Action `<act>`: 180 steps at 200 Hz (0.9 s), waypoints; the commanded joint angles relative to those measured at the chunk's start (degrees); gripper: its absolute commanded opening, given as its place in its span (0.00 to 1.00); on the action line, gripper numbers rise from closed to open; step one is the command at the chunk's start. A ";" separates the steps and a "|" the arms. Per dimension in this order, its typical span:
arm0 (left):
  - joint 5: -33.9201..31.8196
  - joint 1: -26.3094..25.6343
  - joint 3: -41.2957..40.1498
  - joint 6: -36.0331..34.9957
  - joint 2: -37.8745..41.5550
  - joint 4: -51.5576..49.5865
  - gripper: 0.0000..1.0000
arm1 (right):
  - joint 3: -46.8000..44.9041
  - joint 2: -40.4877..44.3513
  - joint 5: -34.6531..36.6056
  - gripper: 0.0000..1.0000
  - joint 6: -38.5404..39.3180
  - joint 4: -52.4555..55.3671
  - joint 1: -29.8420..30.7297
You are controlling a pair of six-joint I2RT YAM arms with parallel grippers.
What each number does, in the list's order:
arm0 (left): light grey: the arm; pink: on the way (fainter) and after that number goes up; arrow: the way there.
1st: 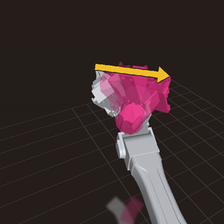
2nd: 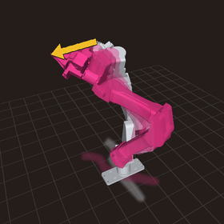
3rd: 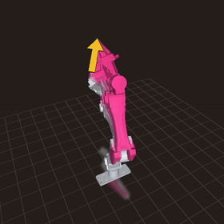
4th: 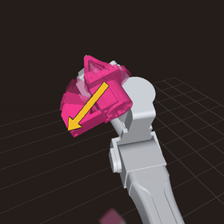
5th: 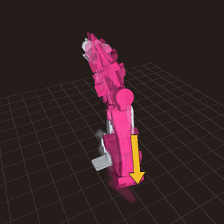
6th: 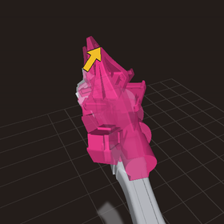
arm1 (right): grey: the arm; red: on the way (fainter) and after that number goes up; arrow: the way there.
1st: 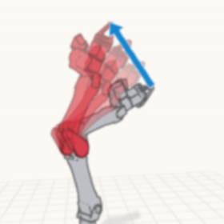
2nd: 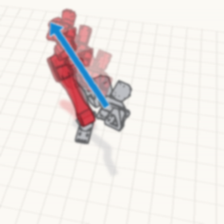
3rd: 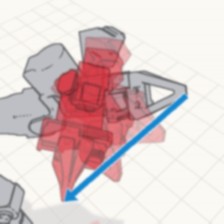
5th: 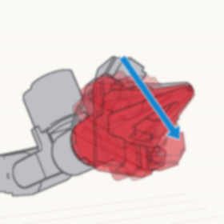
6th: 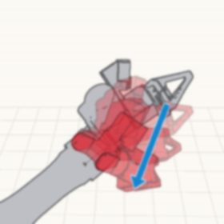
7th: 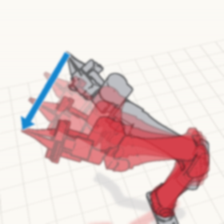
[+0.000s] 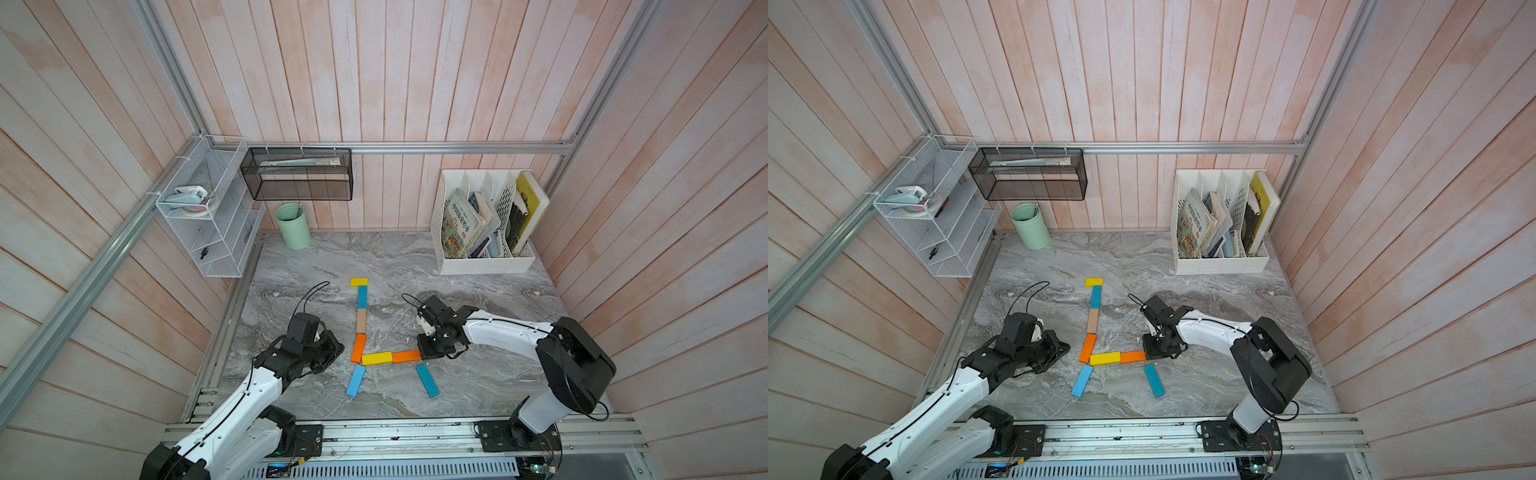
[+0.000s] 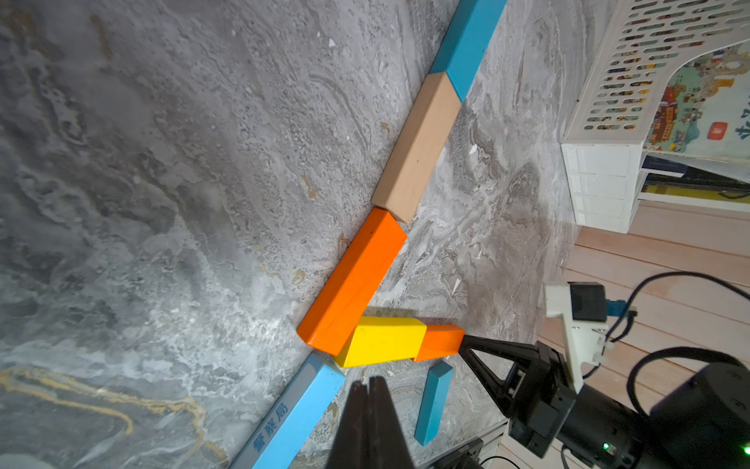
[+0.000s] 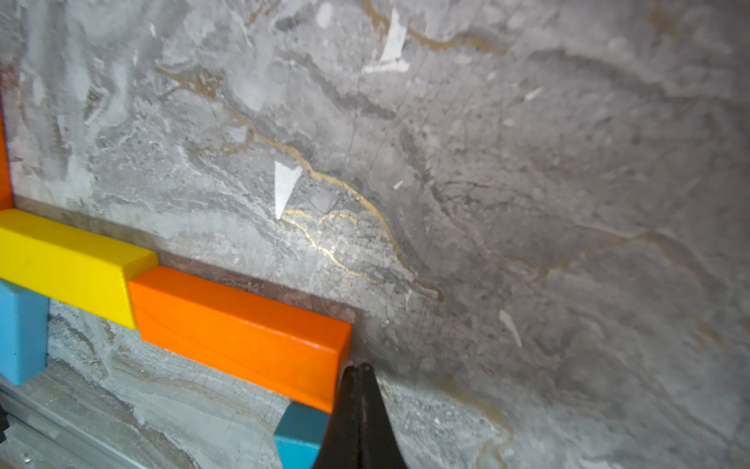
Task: Assemble a giraffe with building blocks
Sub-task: Adjust the building block at the center of the board.
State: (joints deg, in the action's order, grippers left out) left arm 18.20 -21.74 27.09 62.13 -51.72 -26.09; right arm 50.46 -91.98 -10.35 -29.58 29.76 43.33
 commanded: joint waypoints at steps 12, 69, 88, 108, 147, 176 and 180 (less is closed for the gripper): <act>1.05 0.38 -2.11 -0.17 -0.21 2.66 0.00 | -0.62 2.91 4.24 0.00 -1.35 1.22 0.26; -1.24 0.34 -1.56 -5.00 -14.05 4.57 0.00 | -1.33 6.84 6.04 0.00 -2.06 3.00 0.09; -1.26 0.37 -1.18 -5.35 -16.51 5.90 0.00 | -1.26 7.69 6.06 0.00 -2.15 2.94 0.09; -1.96 0.37 -0.80 -5.18 -16.74 6.44 0.00 | -1.41 7.62 5.90 0.00 -2.15 2.67 0.09; -1.89 0.30 0.29 -5.73 -18.49 6.30 0.00 | -2.82 7.95 5.60 0.00 -2.06 1.44 0.09; -1.04 0.00 -0.43 -5.10 -19.14 7.12 0.00 | -2.82 7.87 6.03 0.00 -1.73 1.40 0.09; -0.96 -0.14 -0.46 -5.06 -19.23 7.08 0.00 | -2.75 7.87 6.04 0.00 -1.71 1.44 0.09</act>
State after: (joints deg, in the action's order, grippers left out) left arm 17.34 -21.65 26.24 57.82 -70.32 -20.10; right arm 48.25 -84.84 -5.56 -31.31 31.05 43.35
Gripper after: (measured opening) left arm 0.055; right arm 0.039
